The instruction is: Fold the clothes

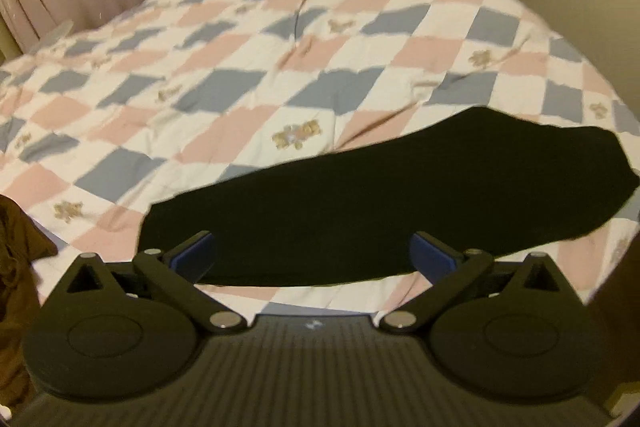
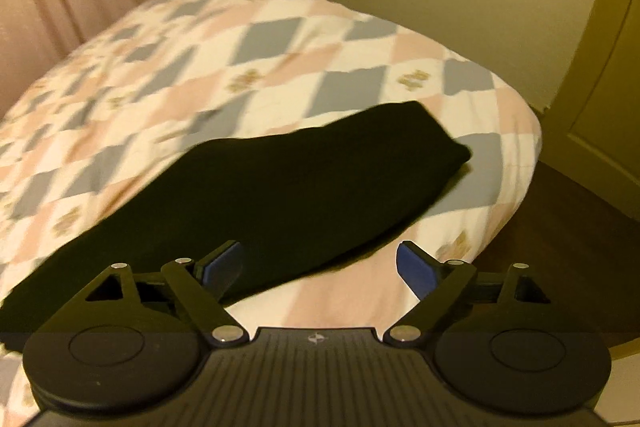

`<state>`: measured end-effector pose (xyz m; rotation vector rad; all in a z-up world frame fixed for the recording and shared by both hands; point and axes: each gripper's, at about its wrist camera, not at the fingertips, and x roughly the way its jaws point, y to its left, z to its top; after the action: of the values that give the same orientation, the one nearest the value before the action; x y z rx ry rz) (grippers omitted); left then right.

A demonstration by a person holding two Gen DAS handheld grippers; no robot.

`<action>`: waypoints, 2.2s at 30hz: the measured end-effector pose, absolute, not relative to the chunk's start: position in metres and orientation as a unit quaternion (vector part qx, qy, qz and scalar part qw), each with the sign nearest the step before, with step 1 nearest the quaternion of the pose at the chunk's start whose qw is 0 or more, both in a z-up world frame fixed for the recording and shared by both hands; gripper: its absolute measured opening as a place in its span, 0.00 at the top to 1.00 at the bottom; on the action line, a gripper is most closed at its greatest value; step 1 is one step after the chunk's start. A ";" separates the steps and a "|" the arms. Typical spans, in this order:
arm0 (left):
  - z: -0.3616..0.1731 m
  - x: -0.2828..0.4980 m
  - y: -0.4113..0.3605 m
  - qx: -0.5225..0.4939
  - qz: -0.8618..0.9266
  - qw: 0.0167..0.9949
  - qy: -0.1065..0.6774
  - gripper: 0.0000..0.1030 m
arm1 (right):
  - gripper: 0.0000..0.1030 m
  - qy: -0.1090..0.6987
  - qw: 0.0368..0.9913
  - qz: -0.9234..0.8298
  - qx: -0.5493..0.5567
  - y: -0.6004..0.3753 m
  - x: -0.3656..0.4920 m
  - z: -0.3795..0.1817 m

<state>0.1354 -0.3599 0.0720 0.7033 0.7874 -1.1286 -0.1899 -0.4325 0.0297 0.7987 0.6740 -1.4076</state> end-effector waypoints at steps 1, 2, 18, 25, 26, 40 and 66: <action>0.081 0.136 -0.351 0.317 -0.512 0.717 0.350 0.01 | 0.11 0.290 0.643 -0.618 0.348 -0.418 -0.184 0.038; 0.089 0.136 -0.343 0.319 -0.515 0.717 0.345 0.01 | 0.10 0.284 0.645 -0.619 0.347 -0.405 -0.180 0.047; 0.138 0.102 -0.273 0.340 -0.524 0.709 0.327 0.00 | 0.05 0.294 0.676 -0.608 0.296 -0.330 -0.174 0.107; 0.135 0.070 -0.272 0.348 -0.518 0.708 0.330 0.00 | 0.04 0.298 0.690 -0.595 0.284 -0.333 -0.195 0.104; 0.133 0.065 -0.273 0.351 -0.518 0.707 0.329 0.00 | 0.04 0.296 0.691 -0.595 0.283 -0.334 -0.199 0.104; 0.102 0.041 -0.271 0.355 -0.554 0.664 0.355 0.00 | 0.04 0.295 0.684 -0.602 0.289 -0.337 -0.235 0.082; -0.032 0.431 -0.255 0.336 -0.579 0.633 0.389 0.01 | 0.55 0.438 0.859 -0.257 -0.073 -0.278 0.222 -0.129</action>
<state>0.4313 -0.2552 -0.0322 0.7681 0.8910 -1.3250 0.2216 -0.2778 -0.1286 -0.1526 0.9197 -0.5390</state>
